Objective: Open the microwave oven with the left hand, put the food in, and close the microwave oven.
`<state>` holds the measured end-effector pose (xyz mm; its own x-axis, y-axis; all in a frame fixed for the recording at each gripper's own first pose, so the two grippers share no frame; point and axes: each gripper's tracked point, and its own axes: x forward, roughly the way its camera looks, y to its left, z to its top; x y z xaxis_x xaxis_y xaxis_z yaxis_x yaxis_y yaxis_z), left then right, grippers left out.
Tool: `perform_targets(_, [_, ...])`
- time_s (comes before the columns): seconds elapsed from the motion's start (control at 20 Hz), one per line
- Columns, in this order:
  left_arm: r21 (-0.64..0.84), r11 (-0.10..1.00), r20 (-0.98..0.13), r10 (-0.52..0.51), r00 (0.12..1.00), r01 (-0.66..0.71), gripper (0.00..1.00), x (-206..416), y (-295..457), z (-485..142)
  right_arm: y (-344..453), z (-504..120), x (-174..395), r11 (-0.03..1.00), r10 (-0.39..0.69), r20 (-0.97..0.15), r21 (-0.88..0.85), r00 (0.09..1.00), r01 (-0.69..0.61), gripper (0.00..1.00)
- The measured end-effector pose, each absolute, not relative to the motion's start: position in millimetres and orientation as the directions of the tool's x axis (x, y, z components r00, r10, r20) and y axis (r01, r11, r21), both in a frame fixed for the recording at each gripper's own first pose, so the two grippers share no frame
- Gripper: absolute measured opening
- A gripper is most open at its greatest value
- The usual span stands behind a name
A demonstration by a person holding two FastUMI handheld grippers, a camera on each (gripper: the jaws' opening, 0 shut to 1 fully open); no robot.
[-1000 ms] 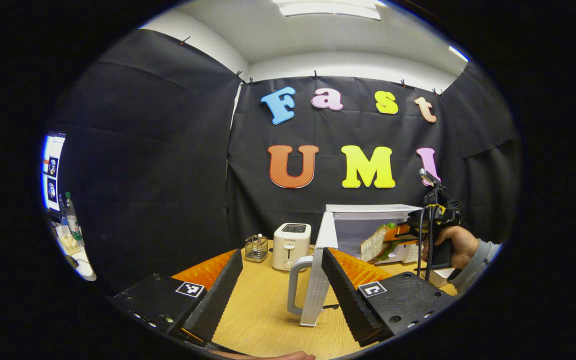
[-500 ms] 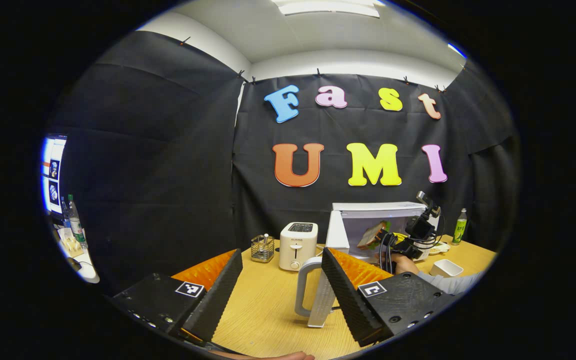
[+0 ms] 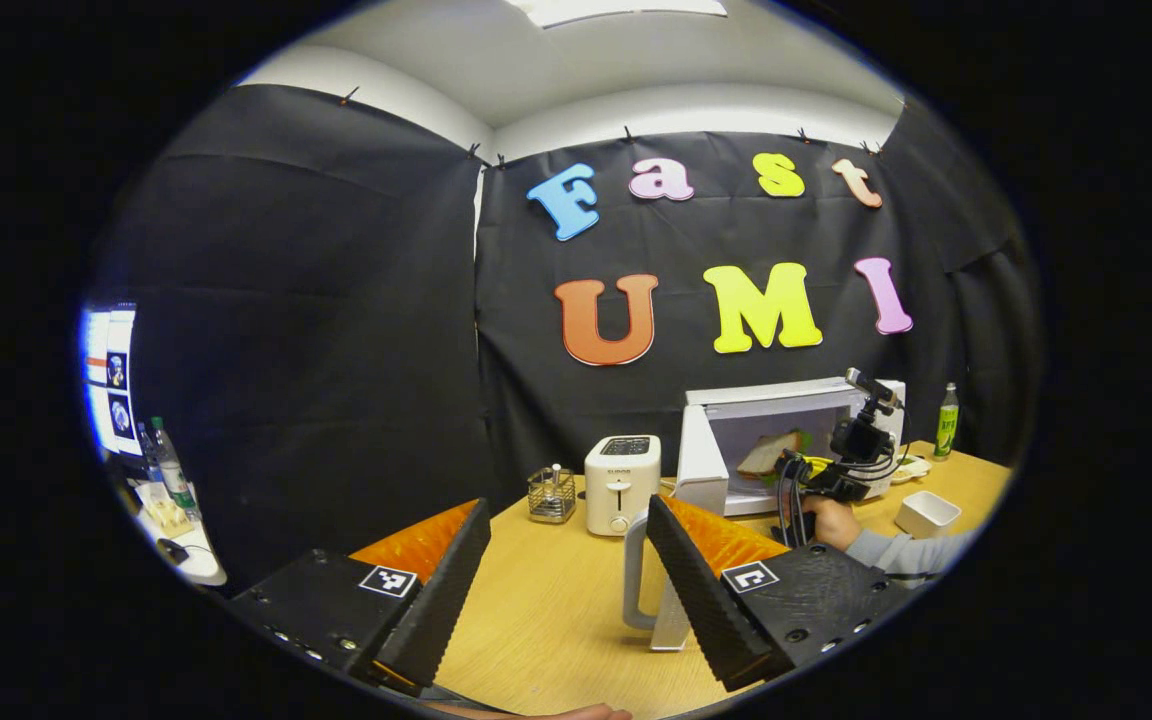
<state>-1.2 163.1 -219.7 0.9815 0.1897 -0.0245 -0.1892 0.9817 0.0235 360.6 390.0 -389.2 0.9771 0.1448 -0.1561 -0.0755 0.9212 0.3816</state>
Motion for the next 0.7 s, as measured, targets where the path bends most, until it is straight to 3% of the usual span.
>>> perform_targets(0.05, [0.005,0.983,-0.03,0.181,0.983,-0.181,0.95,-1,162,-222,388,-393,362,0.927,0.139,-0.163,0.368,0.977,-0.071,0.48])
perform_targets(0.15, [-0.01,0.984,-0.031,0.179,0.983,-0.179,0.95,-2,165,-222,377,-399,364,0.962,0.087,-0.168,0.271,0.982,-0.039,0.46])
perform_targets(0.2, [-0.014,0.984,-0.034,0.177,0.984,-0.178,0.95,-1,167,-224,369,-399,366,0.978,0.055,-0.155,0.206,0.986,-0.022,0.57])
perform_targets(0.25, [-0.017,0.985,-0.038,0.173,0.984,-0.174,0.95,0,167,-225,366,-402,366,0.988,0.025,-0.156,0.152,0.987,-0.002,0.53])
perform_targets(0.45, [-0.011,0.984,-0.035,0.179,0.983,-0.179,0.94,1,177,-224,362,-402,355,0.992,0.028,-0.153,0.123,0.988,-0.009,0.75])
perform_targets(0.5, [-0.011,0.983,-0.027,0.18,0.983,-0.181,0.94,1,180,-222,362,-400,350,0.993,0.04,-0.151,0.112,0.988,-0.023,0.7])
perform_targets(0.55, [-0.015,0.984,-0.02,0.175,0.984,-0.176,0.94,3,183,-221,362,-399,344,0.994,0.054,-0.15,0.1,0.987,-0.039,0.79])
perform_targets(0.6, [-0.02,0.985,-0.013,0.172,0.985,-0.172,0.94,4,185,-221,361,-399,336,0.995,0.066,-0.151,0.091,0.986,-0.052,0.78])
perform_targets(0.65, [-0.025,0.986,-0.003,0.167,0.986,-0.167,0.92,6,188,-220,358,-398,328,0.995,0.075,-0.151,0.081,0.986,-0.063,0.91])
perform_targets(0.7, [-0.036,0.987,-0.001,0.156,0.988,-0.156,0.91,10,190,-221,354,-398,319,0.995,0.08,-0.155,0.075,0.985,-0.069,0.92])
